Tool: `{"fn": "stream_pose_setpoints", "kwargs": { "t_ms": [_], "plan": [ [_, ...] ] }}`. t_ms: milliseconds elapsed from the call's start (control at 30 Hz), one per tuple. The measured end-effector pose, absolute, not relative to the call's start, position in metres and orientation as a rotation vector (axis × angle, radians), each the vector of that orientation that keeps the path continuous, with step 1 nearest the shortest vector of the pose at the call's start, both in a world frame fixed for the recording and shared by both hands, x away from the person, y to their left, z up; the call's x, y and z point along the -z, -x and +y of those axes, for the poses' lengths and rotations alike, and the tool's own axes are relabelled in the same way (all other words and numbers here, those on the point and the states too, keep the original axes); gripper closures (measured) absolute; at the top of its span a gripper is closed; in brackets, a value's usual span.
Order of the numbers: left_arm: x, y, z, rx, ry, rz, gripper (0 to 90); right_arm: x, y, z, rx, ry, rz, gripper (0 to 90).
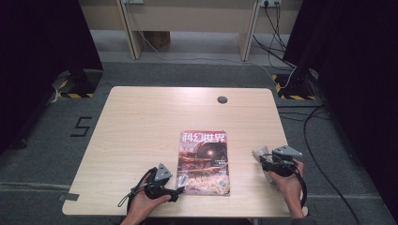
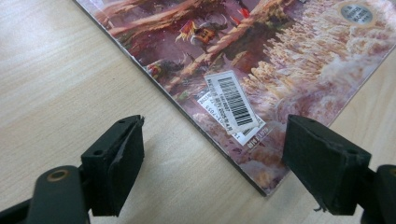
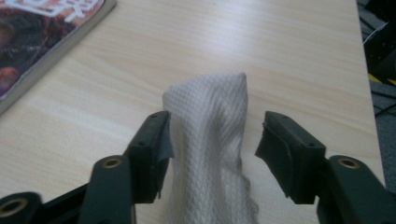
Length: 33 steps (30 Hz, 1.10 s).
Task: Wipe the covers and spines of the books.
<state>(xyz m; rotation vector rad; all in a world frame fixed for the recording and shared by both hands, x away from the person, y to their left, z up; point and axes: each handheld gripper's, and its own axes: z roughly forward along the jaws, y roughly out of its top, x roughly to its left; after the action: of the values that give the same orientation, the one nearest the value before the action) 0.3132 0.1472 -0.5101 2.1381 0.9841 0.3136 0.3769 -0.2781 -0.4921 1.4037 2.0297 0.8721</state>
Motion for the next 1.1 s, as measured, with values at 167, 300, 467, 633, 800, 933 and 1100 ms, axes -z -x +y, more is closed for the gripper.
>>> {"fn": "stream_pose_setpoints", "kwargs": {
  "t_ms": [167,300,467,633,800,933,1100],
  "plan": [
    [0.51,-0.312,0.146,-0.312,-2.14,0.983,20.3,0.486,-0.377,-0.274,-0.935,-1.362,2.021,38.8],
    [0.511,-0.312,0.146,-0.313,-2.142,0.981,20.3,0.481,-0.374,-0.26,-0.95,-1.282,2.089,37.9],
    [0.512,-0.311,0.145,-0.306,-2.141,0.981,20.1,0.483,-0.373,-0.24,-0.939,-1.124,2.174,37.9],
    [0.513,-0.312,0.143,-0.297,-2.137,0.972,19.6,0.483,-0.373,-0.226,-0.941,-1.13,2.209,34.4],
    [0.514,-0.31,0.142,-0.283,-2.134,0.964,19.7,0.48,-0.382,-0.207,-0.953,-1.067,2.243,34.7],
    [0.514,-0.311,0.142,-0.271,-2.13,0.965,19.6,0.477,-0.393,-0.19,-0.981,-1.057,2.258,34.1],
    [0.514,-0.31,0.141,-0.274,-2.132,0.963,19.6,0.474,-0.416,-0.167,-0.972,-1.052,2.277,30.5]
  ]
}}
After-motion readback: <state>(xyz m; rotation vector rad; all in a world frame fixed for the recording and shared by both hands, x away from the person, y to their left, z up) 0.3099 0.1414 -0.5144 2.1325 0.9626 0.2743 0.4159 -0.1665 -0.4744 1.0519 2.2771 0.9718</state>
